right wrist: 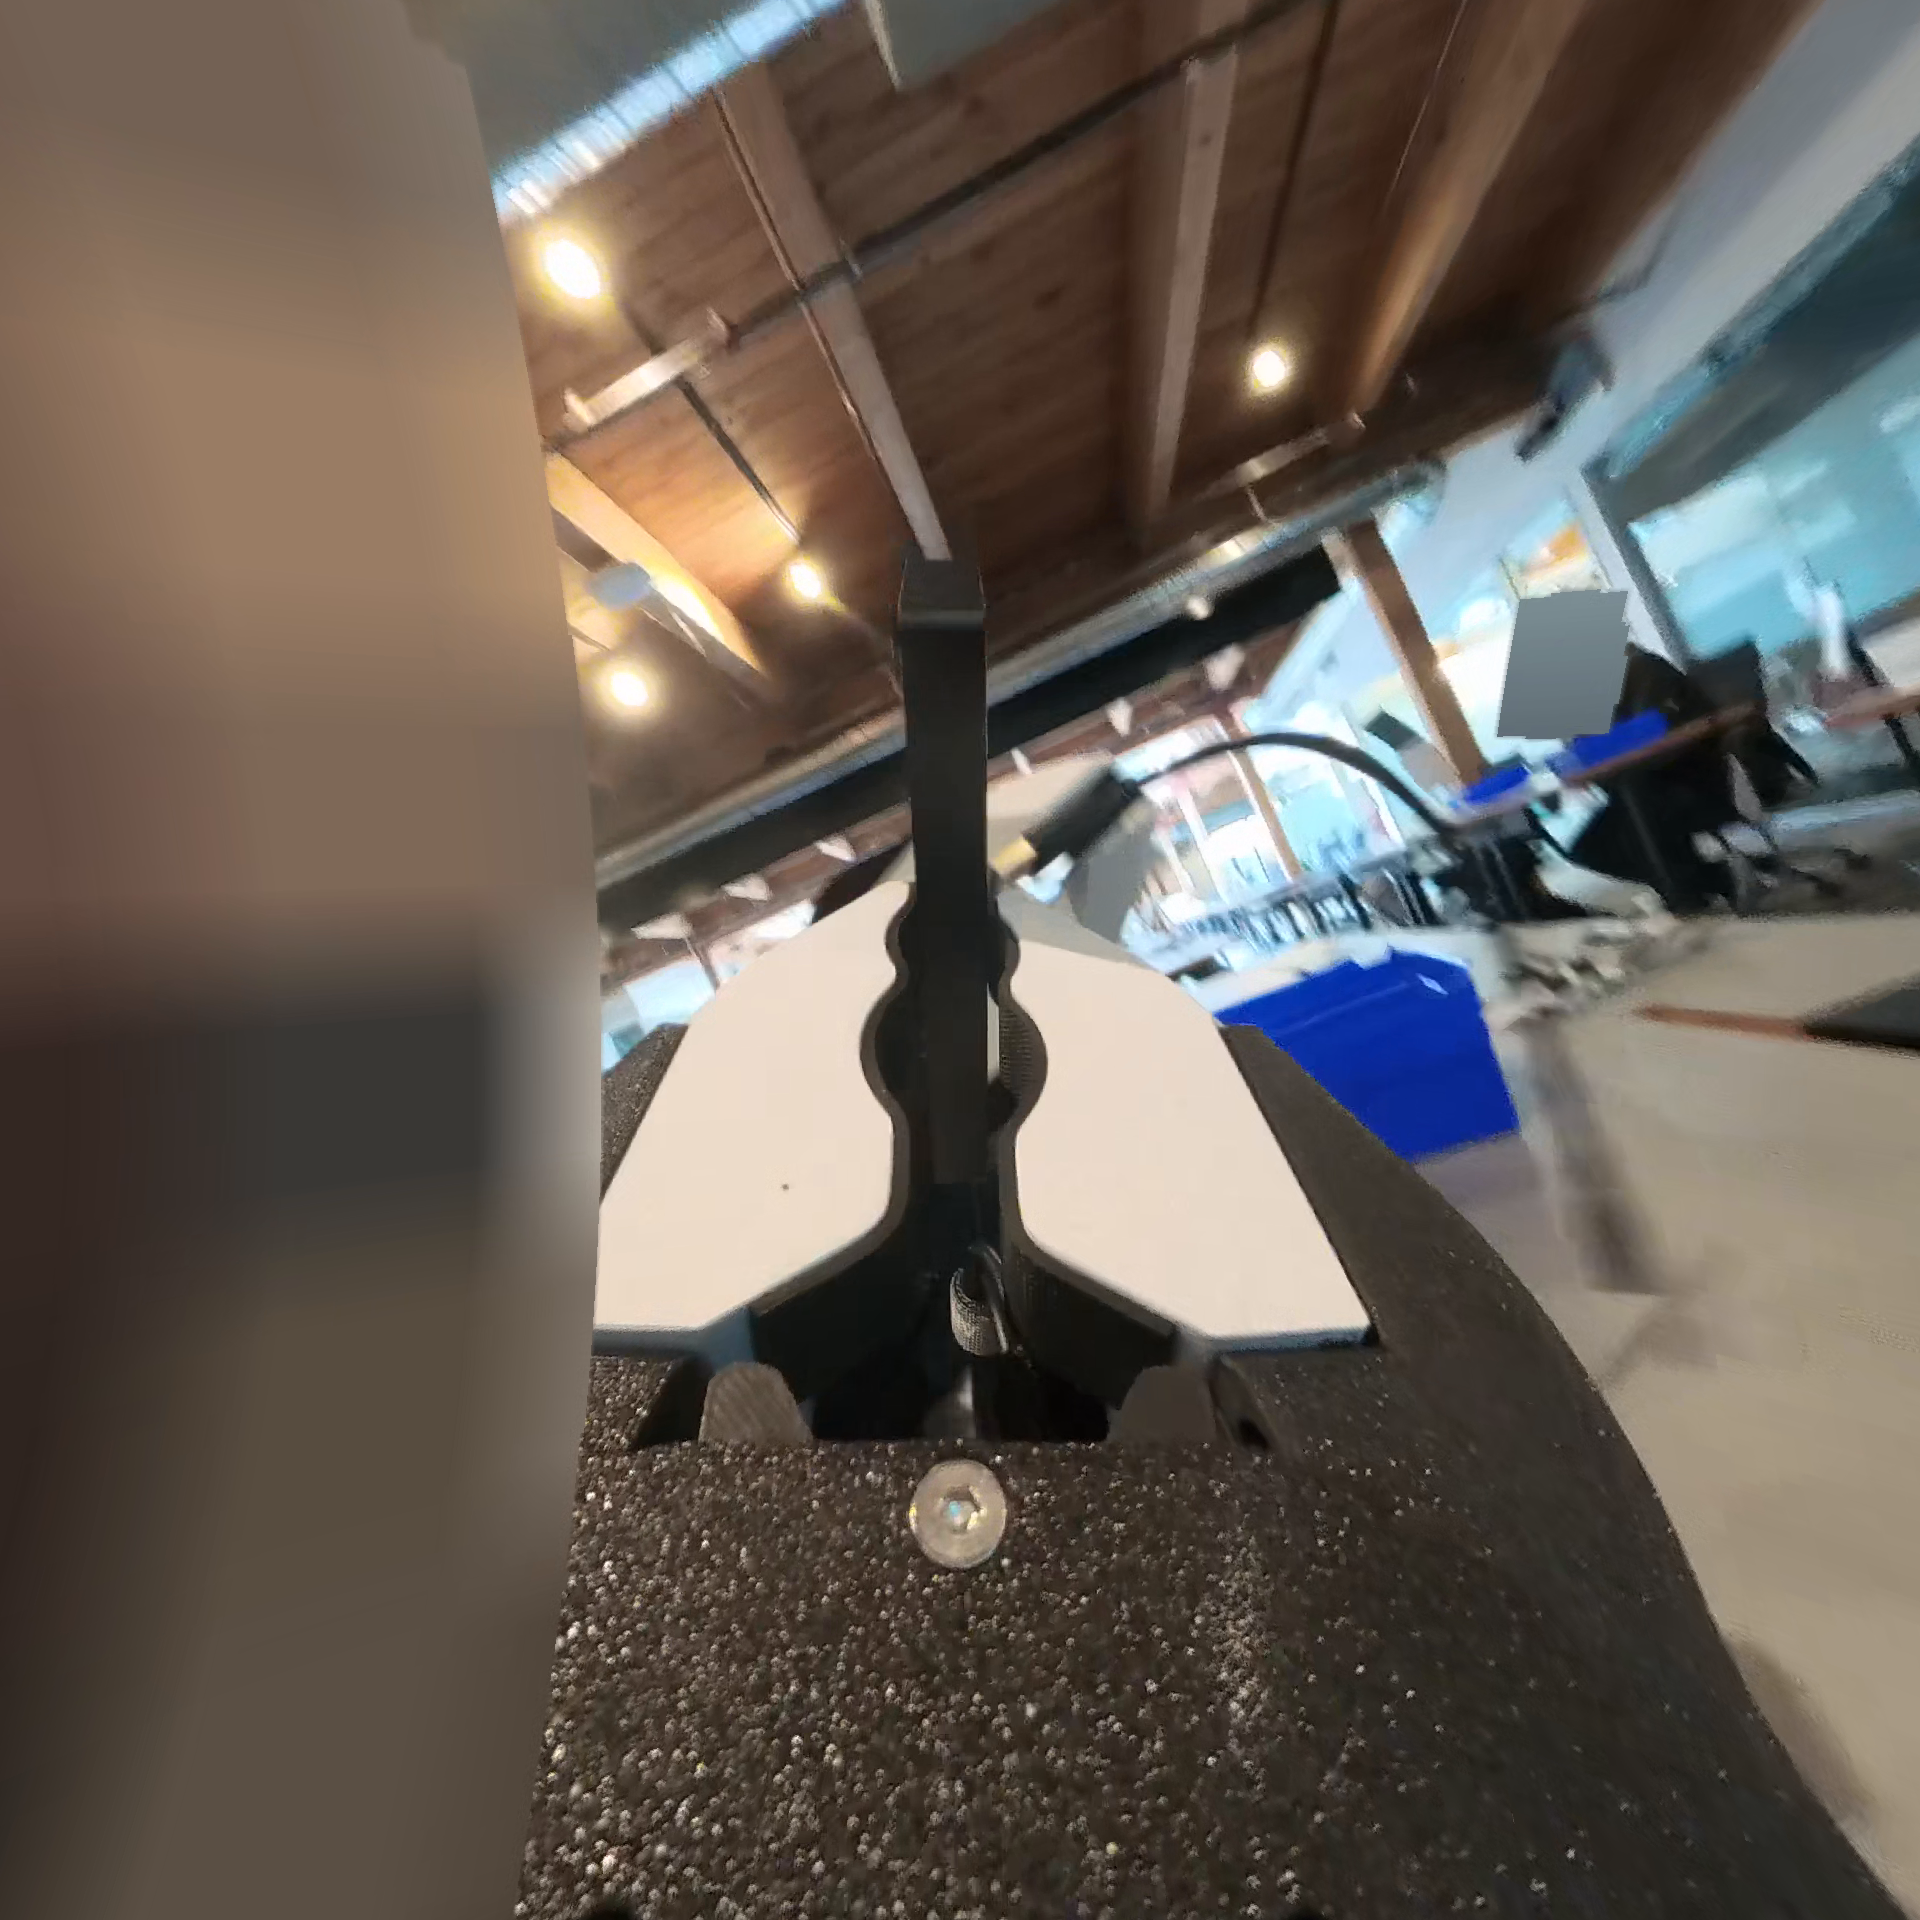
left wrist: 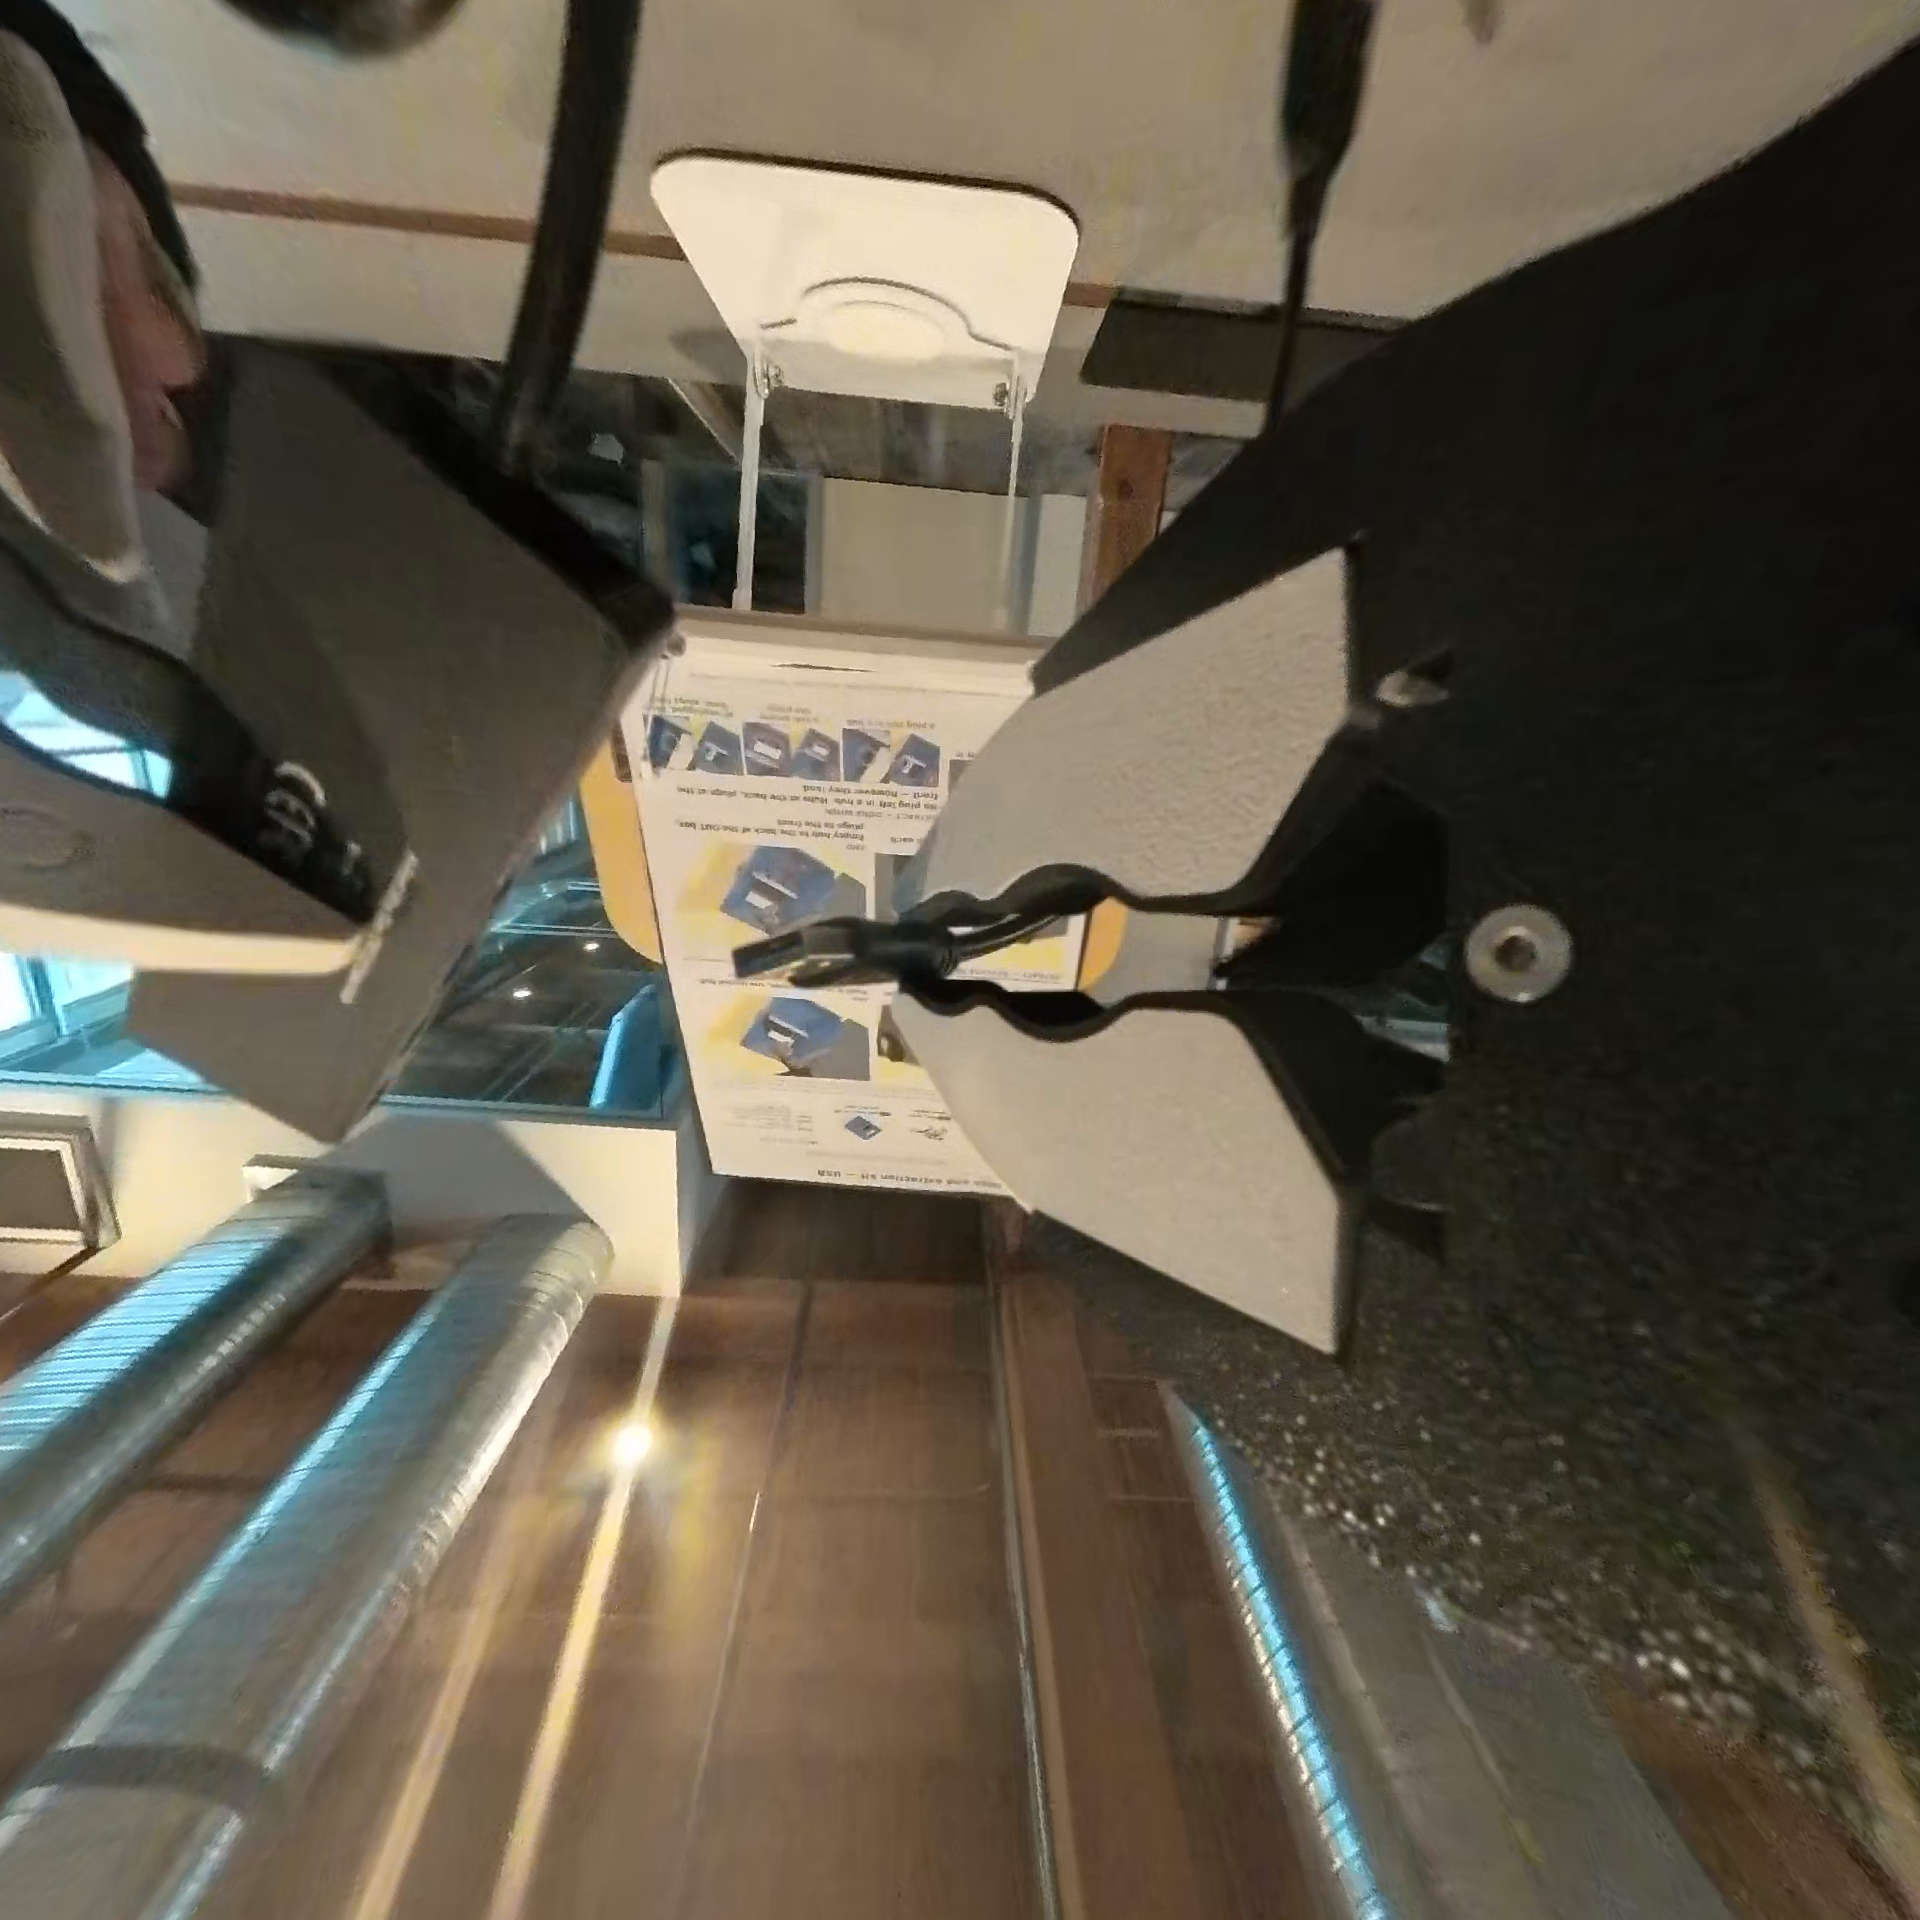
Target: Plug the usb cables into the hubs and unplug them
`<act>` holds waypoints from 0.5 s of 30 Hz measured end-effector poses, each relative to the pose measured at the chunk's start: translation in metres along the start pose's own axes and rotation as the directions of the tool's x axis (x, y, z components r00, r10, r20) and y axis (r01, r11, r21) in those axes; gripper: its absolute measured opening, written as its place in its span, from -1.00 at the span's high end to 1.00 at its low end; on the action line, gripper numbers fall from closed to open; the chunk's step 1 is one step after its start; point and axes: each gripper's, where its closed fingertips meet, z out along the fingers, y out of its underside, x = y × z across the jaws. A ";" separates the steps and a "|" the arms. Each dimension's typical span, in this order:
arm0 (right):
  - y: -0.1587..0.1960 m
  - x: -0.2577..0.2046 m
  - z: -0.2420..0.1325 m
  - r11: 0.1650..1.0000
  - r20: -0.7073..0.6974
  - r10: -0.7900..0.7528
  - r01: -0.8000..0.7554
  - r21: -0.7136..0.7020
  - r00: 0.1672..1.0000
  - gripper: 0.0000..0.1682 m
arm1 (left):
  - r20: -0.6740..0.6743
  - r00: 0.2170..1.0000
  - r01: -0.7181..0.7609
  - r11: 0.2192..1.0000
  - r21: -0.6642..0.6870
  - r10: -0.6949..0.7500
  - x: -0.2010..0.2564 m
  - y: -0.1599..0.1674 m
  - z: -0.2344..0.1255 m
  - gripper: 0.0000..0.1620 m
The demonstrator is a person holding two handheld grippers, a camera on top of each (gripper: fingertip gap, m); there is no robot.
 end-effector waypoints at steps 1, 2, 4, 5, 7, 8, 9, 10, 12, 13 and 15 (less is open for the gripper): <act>0.002 0.003 -0.001 1.000 -0.015 -0.002 0.002 -0.017 1.000 0.86 | 0.005 1.000 -0.003 1.000 -0.008 0.003 -0.001 0.002 0.000 0.89; 0.004 0.006 -0.002 0.999 -0.034 -0.005 0.004 -0.041 0.999 0.86 | 0.001 1.000 -0.012 1.000 -0.008 0.012 0.000 0.003 0.000 0.89; 0.001 0.010 -0.005 0.998 -0.071 -0.012 0.008 -0.063 0.997 0.86 | -0.056 0.998 -0.023 1.000 0.004 0.024 0.008 0.004 0.000 0.90; -0.002 0.011 -0.007 0.997 -0.083 -0.023 0.018 -0.069 0.996 0.86 | -0.105 0.994 -0.028 1.000 -0.005 0.027 0.015 0.007 0.000 0.89; -0.010 0.010 -0.012 0.995 -0.104 -0.064 0.057 -0.077 0.992 0.86 | -0.216 0.973 -0.081 0.997 -0.002 0.079 0.032 0.013 0.000 0.89; -0.015 0.008 -0.014 0.994 -0.108 -0.088 0.081 -0.073 0.990 0.86 | -0.223 0.970 -0.104 0.995 -0.007 0.100 0.035 0.016 0.000 0.89; -0.021 0.006 -0.016 0.992 -0.111 -0.111 0.105 -0.063 0.988 0.86 | -0.248 0.961 -0.125 0.992 -0.004 0.120 0.041 0.019 0.000 0.89; -0.027 0.004 -0.019 0.990 -0.116 -0.133 0.128 -0.052 0.984 0.86 | -0.280 0.950 -0.144 0.990 0.005 0.140 0.048 0.020 -0.001 0.89; -0.038 0.004 -0.027 0.985 -0.132 -0.173 0.170 -0.029 0.976 0.87 | -0.325 0.926 -0.197 0.980 0.011 0.190 0.059 0.023 -0.001 0.89; -0.043 0.004 -0.032 0.983 -0.142 -0.183 0.183 -0.014 0.973 0.87 | -0.360 0.904 -0.239 0.971 0.019 0.230 0.067 0.024 -0.001 0.89; -0.051 0.008 -0.040 0.983 -0.161 -0.177 0.183 0.020 0.971 0.87 | -0.422 0.845 -0.336 0.940 0.057 0.328 0.080 0.025 0.000 0.89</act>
